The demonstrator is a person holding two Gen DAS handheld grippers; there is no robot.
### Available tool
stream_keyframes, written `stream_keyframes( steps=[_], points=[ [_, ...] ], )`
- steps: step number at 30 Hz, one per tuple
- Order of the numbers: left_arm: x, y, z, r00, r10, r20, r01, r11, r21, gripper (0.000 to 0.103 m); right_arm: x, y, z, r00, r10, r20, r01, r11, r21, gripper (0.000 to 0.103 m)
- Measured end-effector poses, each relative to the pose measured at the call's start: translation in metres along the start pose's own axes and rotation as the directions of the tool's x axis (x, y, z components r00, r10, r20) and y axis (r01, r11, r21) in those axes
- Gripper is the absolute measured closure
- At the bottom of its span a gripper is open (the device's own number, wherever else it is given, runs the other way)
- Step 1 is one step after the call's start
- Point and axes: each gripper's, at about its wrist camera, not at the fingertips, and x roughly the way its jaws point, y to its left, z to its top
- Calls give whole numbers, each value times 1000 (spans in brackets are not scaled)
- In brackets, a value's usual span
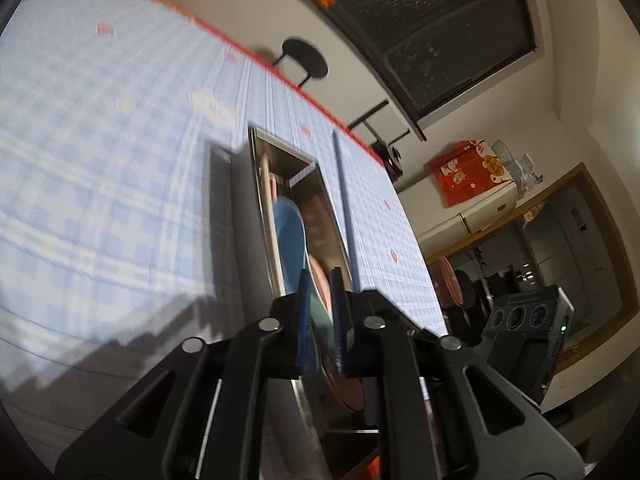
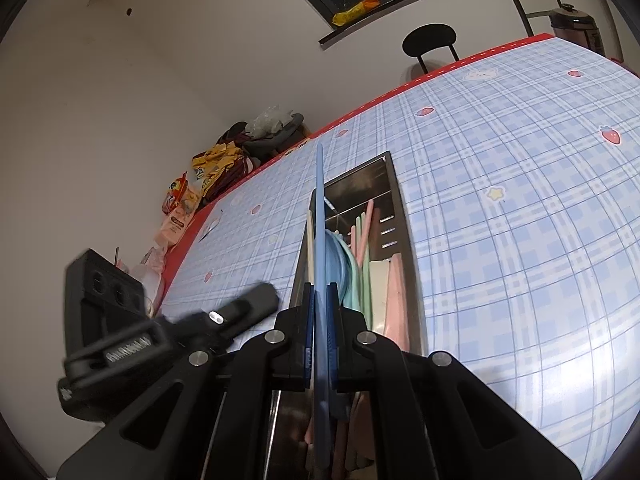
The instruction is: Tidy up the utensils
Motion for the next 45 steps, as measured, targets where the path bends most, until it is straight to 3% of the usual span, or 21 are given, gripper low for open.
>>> stream_keyframes(
  steps=[5, 9, 17, 18, 19, 23, 28, 32, 33, 36, 45],
  points=[
    [-33, -3, 13, 991, 83, 102, -92, 992, 90, 74, 8, 9, -6, 1000, 1, -31, -1, 1000, -23, 96],
    [-50, -3, 20, 974, 157, 164, -180, 974, 138, 63, 14, 14, -12, 998, -6, -56, 4, 999, -41, 96],
    [-58, 8, 21, 960, 214, 179, -242, 958, 153, 52, 15, 12, -12, 998, -19, -58, 17, 999, -34, 94],
    [-58, 9, 21, 958, 221, 181, -250, 955, 157, 47, 13, 12, -11, 999, -21, -50, 19, 999, -35, 93],
    [-60, 10, 19, 956, 229, 186, -260, 952, 163, 44, 11, 12, -11, 999, -19, -40, 17, 999, -33, 90],
    [-66, 7, 18, 942, 258, 214, -300, 933, 198, 28, 2, 15, -7, 1000, -17, 13, 17, 999, -48, 56],
    [-77, 0, 18, 914, 304, 269, -371, 894, 252, 19, -15, 21, -4, 990, -78, 118, 88, 993, -83, 20],
    [-86, 0, 20, 894, 337, 295, -414, 872, 261, 16, -23, 27, -3, 968, -166, 189, 190, 975, -118, 6],
    [-88, 0, 20, 890, 343, 301, -423, 868, 261, 7, -23, 30, -3, 960, -188, 206, 219, 966, -137, 6],
    [-94, -1, 20, 877, 353, 326, -445, 852, 277, 6, -24, 39, -6, 934, -256, 250, 307, 932, -193, 6],
    [-124, -10, 14, 816, 402, 414, -547, 769, 331, 6, -27, 61, -13, 868, -359, 342, 457, 848, -268, 6]
  ],
)
